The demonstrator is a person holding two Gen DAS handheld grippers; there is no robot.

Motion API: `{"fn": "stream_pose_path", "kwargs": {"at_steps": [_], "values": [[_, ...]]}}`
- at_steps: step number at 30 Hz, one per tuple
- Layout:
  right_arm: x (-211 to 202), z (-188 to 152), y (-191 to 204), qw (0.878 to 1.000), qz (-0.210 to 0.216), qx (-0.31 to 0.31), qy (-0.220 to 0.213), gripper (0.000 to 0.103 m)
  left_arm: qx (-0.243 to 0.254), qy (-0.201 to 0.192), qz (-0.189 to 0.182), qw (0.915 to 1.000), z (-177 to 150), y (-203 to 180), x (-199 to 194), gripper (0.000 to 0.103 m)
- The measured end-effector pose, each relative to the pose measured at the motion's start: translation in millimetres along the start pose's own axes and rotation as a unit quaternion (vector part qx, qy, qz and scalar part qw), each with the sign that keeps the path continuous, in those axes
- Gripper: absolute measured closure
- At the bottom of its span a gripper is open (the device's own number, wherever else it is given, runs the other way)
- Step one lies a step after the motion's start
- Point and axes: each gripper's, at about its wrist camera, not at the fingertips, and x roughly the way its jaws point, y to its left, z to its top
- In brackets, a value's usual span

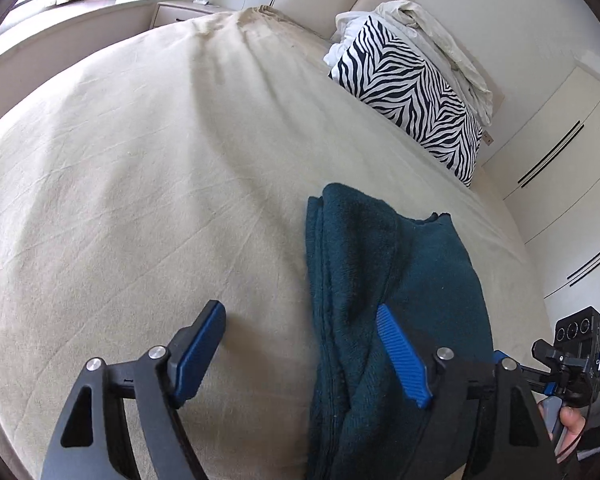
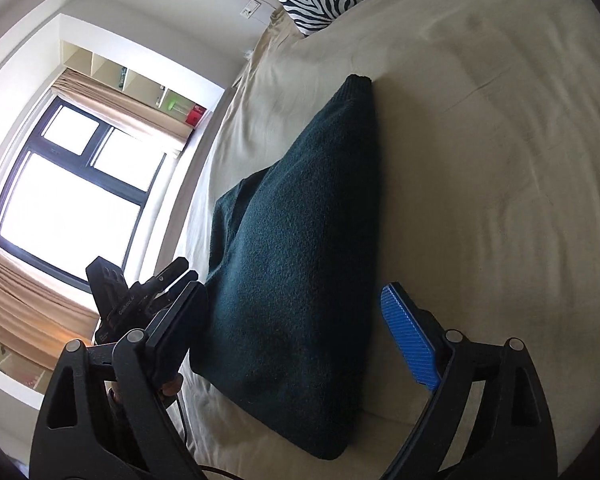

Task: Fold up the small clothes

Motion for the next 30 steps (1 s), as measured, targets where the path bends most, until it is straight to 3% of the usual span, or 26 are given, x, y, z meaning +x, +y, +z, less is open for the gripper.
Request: {"fn": "stream_pose_path", "kwargs": {"at_steps": [4,6,9,11,13,15,18,22,27,30], "values": [[32,-1,-13,0.999,-0.010,0.021,0.046,0.014,0.007,0.015,-0.019,0.9997,-7,-6,4,0.028],[40,-1,-10,0.999,-0.018,0.014,0.044,0.014,0.010,0.036,-0.038,0.9986,-6,-15,7,0.031],[50,4,-6,0.998,-0.020,0.017,0.052,0.014,0.063,0.069,0.002,0.9956,-10,-34,24,0.032],[55,9,-11,0.998,-0.007,0.025,0.055,0.014,0.042,0.072,-0.005,0.9965,-6,-30,29,0.033],[55,16,-18,0.997,0.002,0.051,0.056,0.022,0.004,0.077,-0.025,0.9968,2,-21,32,0.049],[56,19,-24,0.997,-0.006,0.056,0.062,0.041,-0.002,0.091,-0.035,0.9952,3,-23,40,0.058],[56,21,-22,0.997,-0.019,0.042,0.066,0.046,0.031,0.098,-0.003,0.9947,3,-41,47,0.058],[52,19,-11,0.998,-0.038,0.017,0.053,0.058,0.018,0.093,-0.017,0.9954,4,-41,48,0.073],[34,21,8,0.999,-0.044,-0.019,0.021,0.065,0.030,0.075,-0.008,0.9967,7,-53,37,0.078],[17,24,14,0.999,-0.044,-0.031,0.007,0.066,0.033,0.061,-0.023,0.9973,12,-67,28,0.079]]}}
